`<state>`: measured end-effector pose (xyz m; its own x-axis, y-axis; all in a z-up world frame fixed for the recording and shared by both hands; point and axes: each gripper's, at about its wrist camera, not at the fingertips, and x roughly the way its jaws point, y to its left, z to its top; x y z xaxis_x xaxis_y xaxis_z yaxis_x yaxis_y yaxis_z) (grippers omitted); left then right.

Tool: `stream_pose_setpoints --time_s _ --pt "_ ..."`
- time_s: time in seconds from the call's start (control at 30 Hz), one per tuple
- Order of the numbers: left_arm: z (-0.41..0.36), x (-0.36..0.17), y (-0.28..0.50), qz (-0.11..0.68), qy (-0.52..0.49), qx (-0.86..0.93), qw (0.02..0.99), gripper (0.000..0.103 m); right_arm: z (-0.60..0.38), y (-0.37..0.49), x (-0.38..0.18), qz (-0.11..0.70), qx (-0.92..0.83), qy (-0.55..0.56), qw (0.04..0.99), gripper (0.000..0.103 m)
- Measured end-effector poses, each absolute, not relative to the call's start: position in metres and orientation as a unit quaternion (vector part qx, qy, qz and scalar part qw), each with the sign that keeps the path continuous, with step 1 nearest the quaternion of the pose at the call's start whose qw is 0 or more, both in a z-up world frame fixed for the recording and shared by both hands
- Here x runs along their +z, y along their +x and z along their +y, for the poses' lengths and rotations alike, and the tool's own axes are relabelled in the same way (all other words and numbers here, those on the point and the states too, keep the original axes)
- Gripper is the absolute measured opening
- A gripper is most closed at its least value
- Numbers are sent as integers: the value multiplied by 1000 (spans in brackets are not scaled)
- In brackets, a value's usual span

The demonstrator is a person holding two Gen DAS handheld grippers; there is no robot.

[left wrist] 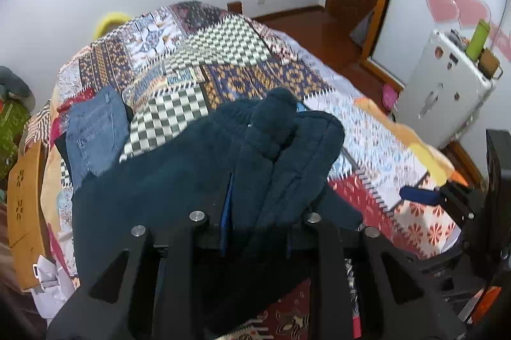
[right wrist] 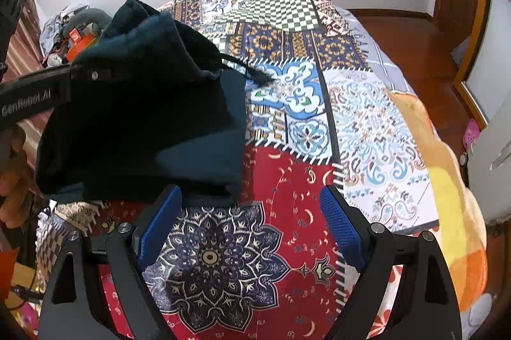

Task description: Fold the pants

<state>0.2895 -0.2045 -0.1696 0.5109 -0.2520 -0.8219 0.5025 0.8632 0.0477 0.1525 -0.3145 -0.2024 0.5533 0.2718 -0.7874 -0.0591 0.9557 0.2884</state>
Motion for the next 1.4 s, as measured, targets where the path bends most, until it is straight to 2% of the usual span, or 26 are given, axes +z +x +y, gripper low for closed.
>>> stream_pose_setpoints --time_s 0.07,0.13,0.2,0.47,0.53,0.77,1.0,1.17,1.4 --pt "-204 -173 286 457 135 -232 848 49 -313 151 -205 466 96 115 872 86" --pt "-199 -175 287 473 119 -244 838 58 -311 149 -206 469 98 116 870 86" --pt "-194 -173 282 478 113 -253 833 60 -309 148 -206 470 99 116 869 86" --pt "-138 -118 291 406 59 -217 886 92 -292 147 -206 479 113 104 864 86" --pt "-124 -111 301 390 64 -191 899 96 -286 149 -207 482 120 103 862 86" --pt "-59 -135 379 394 107 -49 912 97 -265 164 -210 493 153 106 850 86" --pt "6 -200 451 481 50 -10 875 97 -261 181 -219 509 142 97 843 89" --pt "19 -241 468 518 78 -13 852 97 -264 197 -220 510 140 99 843 89" --pt "33 -271 449 532 121 -37 837 97 -267 237 -225 507 140 101 844 89"
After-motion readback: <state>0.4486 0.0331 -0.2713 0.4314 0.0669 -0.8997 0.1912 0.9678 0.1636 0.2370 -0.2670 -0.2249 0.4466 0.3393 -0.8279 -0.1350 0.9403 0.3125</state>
